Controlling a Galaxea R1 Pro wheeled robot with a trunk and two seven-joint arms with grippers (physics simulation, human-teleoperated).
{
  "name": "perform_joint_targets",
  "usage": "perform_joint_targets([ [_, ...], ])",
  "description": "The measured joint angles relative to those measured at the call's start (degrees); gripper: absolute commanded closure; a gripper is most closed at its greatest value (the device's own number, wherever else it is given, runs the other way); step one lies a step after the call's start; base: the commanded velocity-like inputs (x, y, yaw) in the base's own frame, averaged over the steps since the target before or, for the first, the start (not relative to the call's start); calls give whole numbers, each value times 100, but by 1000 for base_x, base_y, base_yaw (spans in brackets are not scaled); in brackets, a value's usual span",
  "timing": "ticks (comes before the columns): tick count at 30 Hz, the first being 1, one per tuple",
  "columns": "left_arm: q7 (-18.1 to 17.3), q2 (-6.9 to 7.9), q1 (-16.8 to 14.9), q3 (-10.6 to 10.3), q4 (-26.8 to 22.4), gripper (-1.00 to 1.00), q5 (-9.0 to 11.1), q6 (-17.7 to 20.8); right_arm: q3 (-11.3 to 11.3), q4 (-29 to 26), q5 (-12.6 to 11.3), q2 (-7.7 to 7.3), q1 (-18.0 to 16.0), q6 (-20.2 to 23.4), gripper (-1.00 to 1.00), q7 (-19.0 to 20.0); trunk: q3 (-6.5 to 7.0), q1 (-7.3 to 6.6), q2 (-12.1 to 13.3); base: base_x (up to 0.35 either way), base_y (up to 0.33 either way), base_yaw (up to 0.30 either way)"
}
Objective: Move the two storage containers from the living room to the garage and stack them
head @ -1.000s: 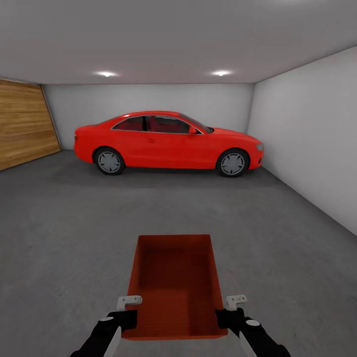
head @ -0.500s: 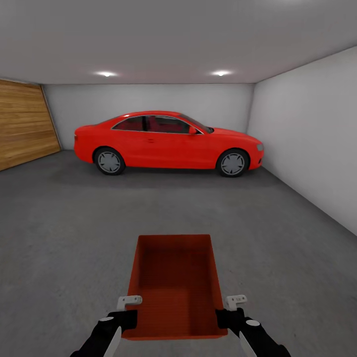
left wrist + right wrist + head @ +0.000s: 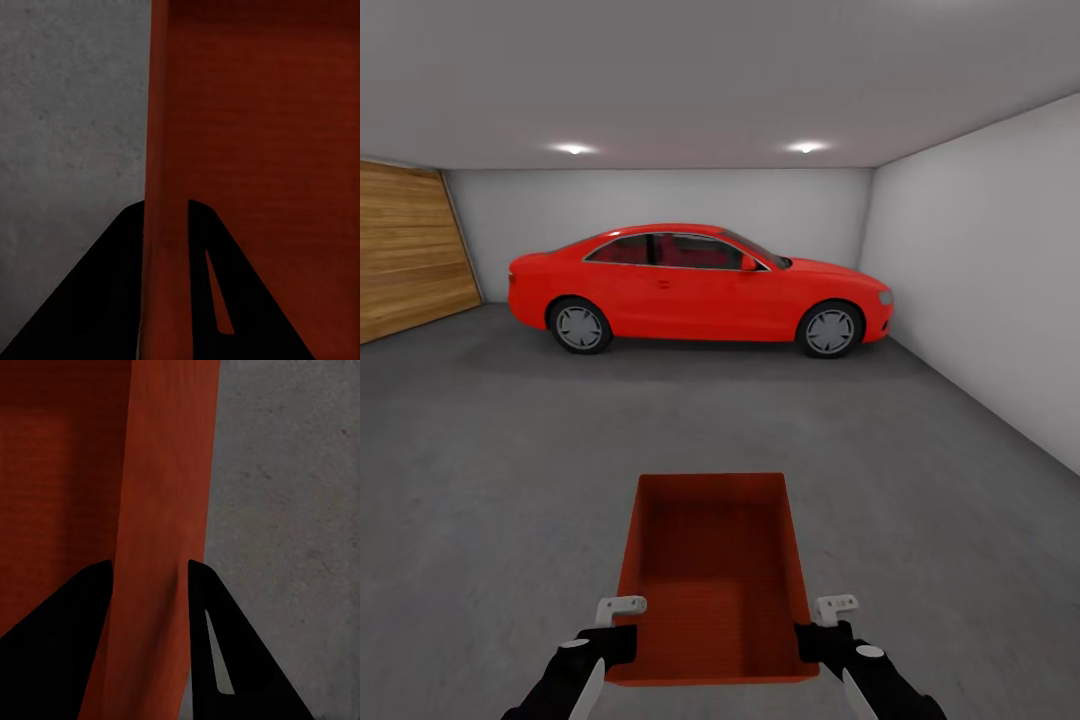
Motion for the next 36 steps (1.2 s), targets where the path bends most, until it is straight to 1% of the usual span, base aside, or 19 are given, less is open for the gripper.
perform_joint_targets([
  [36, 2, -1, 0, 0, 0, 100, 1, 0, 0, 0, 0, -1, 0, -1, 100, 1, 0, 0, 0, 323, 0, 0],
])
